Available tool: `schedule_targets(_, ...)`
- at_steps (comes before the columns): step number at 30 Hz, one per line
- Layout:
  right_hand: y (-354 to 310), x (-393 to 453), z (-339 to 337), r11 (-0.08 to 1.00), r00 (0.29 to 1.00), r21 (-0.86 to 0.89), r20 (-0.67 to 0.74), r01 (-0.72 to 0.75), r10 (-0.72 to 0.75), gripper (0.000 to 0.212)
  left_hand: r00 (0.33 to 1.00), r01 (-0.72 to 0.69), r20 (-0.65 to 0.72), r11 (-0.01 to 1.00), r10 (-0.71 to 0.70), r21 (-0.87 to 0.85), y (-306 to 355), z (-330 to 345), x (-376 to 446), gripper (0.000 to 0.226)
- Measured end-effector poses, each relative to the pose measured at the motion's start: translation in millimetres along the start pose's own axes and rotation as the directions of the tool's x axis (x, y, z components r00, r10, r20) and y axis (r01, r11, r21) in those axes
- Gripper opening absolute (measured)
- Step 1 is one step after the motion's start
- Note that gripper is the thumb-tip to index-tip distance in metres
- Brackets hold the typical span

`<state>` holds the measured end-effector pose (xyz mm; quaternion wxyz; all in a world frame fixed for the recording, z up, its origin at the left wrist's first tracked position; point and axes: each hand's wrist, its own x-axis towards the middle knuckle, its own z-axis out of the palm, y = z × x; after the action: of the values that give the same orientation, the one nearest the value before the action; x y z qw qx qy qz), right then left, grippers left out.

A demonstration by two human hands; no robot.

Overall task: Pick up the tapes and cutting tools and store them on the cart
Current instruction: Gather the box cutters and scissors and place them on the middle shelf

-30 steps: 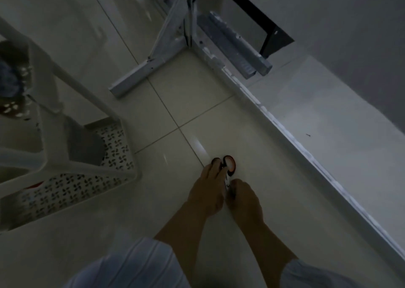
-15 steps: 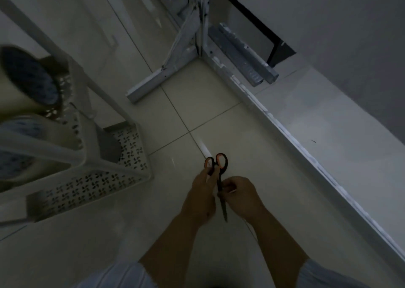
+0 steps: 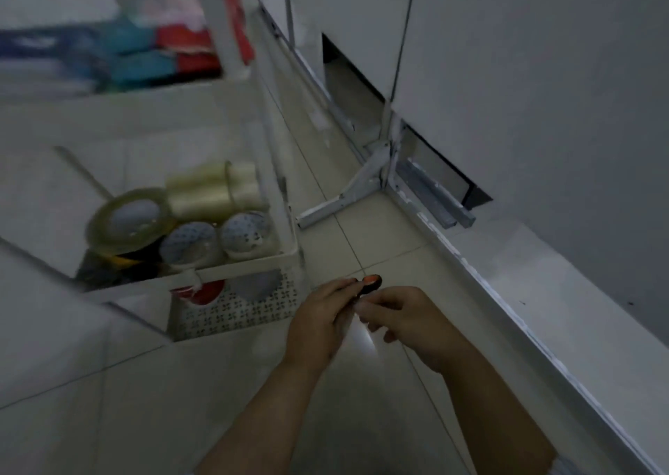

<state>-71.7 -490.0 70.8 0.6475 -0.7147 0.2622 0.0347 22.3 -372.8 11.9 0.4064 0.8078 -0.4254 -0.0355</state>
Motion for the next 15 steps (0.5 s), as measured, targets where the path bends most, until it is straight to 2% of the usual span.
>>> schedule_targets(3,-35,-24,19,0.986,0.986,-0.021,-0.024,0.165,-0.165,0.012,0.992,0.047,-0.116,0.998,-0.051,-0.038,31,-41,-12,0.036)
schedule_targets(6,-63,-43,46,0.924,0.921,-0.101,-0.095,0.369,-0.378,0.007,0.947,0.206,-0.218,0.966,-0.237,-0.154,56,-83,-22,0.024)
schedule_targets(8,-78,-50,65,0.839,0.845,-0.289,-0.147,0.46,-0.514,0.013,0.901,0.265,-0.275,0.928,-0.335,-0.262,68,-112,-27,0.02)
schedule_targets(10,-95,-52,82,0.713,0.755,-0.449,-0.119,0.538,-0.645,0.027,0.87,0.261,-0.32,0.9,-0.376,-0.349,76,-144,-29,0.02)
schedule_targets(13,-131,-54,110,0.56,0.664,-0.565,-0.029,0.605,-0.747,0.041,0.827,0.239,-0.346,0.834,-0.443,-0.498,82,-190,-26,0.019)
schedule_targets(15,-157,-52,128,0.492,0.62,-0.624,-0.016,0.607,-0.784,0.045,0.791,0.24,-0.357,0.789,-0.497,-0.566,84,-222,-20,0.017)
